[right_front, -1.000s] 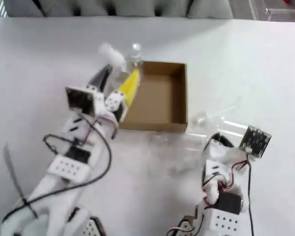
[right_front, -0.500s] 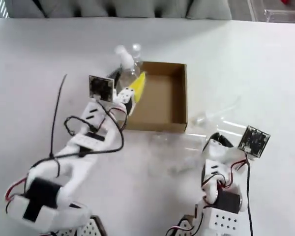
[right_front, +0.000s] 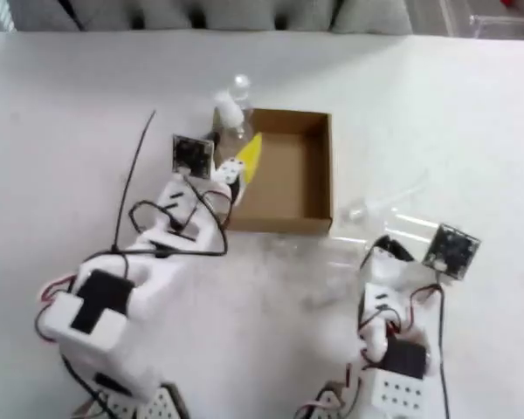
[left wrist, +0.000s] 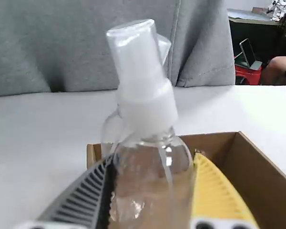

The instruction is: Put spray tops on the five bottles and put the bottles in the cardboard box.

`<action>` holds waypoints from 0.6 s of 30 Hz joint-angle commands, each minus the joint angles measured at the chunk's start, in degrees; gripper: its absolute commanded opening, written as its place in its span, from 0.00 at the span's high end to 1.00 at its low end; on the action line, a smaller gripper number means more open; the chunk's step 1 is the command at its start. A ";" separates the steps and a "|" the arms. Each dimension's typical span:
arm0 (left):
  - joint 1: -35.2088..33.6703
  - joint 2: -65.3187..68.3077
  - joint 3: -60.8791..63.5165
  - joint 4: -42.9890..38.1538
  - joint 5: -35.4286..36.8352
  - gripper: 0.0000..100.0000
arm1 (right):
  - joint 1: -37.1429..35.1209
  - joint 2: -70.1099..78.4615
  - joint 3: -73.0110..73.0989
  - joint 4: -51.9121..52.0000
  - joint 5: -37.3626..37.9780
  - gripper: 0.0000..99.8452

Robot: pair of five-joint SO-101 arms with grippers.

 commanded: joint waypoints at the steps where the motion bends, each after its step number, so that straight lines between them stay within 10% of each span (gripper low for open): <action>1: -0.66 -0.04 -3.08 -2.02 0.26 0.98 | 0.40 -0.84 0.70 -0.22 0.35 0.98; 18: -3.21 0.04 -3.16 -4.40 0.70 0.98 | 0.40 -0.84 0.70 0.13 0.35 0.98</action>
